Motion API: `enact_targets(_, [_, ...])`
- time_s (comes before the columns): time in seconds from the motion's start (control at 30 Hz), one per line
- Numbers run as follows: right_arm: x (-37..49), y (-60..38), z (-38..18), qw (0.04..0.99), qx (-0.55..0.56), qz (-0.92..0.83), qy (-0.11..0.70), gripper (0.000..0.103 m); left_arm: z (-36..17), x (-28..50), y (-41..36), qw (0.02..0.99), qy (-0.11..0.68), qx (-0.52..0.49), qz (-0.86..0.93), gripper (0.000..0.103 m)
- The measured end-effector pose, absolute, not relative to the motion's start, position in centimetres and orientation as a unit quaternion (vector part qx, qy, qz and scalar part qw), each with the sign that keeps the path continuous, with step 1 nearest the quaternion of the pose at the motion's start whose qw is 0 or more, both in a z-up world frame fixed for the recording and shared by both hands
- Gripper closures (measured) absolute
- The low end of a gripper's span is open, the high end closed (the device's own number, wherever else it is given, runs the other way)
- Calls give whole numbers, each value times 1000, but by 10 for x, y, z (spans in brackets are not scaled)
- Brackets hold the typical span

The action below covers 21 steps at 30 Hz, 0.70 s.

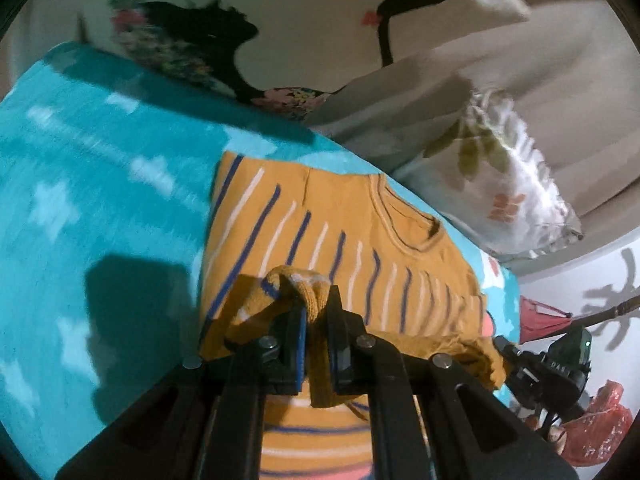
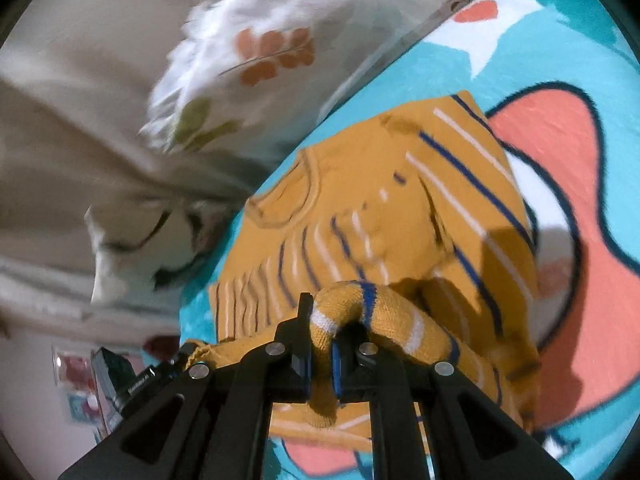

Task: Fold small clothes
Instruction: 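Fold the hem up toward the collar with both grippers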

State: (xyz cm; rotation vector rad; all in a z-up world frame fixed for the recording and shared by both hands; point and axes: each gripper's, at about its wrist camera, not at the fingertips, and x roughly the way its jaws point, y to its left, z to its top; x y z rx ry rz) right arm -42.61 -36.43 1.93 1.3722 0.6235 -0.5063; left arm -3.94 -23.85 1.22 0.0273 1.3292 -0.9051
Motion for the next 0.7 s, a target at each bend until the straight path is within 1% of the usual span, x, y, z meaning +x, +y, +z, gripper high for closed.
enact_targets(0.07, [-417,-378,8,691,626,-231,278,95,2,-28,-256,690,600,23,-404,93])
enact_targets(0.13, [-408,-395,-4,678,640,-237,273,93,-7,-18,-268,686,604,27,-404,92])
enact_targets(0.2, [-402,-406,-13,668,650,-240,271,92,-16,-8,-277,681,611,24,-403,88])
enact_targets(0.3, [-394,-421,-25,654,664,-245,268,91,-20,3,-281,683,609,17,-402,70])
enact_targets(0.33, [-392,-425,-29,649,669,-246,265,89,-18,7,-281,686,605,13,-403,58])
enact_targets(0.37, [-391,-428,-31,646,673,-247,262,86,-17,11,-281,689,601,5,-406,50])
enact_targets(0.4, [-390,-431,-33,642,679,-246,256,80,-15,15,-280,690,599,-1,-407,48])
enact_targets(0.47, [-388,-436,-38,634,693,-243,241,72,-15,21,-279,688,602,-6,-405,45])
enact_targets(0.53, [-387,-440,-44,624,707,-242,229,69,-16,25,-277,688,605,-5,-401,45])
enact_targets(0.6, [-385,-445,-49,614,721,-238,216,62,-14,24,-273,690,603,4,-400,45])
enact_targets(0.63, [-385,-447,-50,610,728,-236,208,61,-13,21,-272,692,601,11,-401,45])
enact_targets(0.7, [-388,-450,-51,606,738,-228,192,53,-10,15,-267,697,594,31,-399,45])
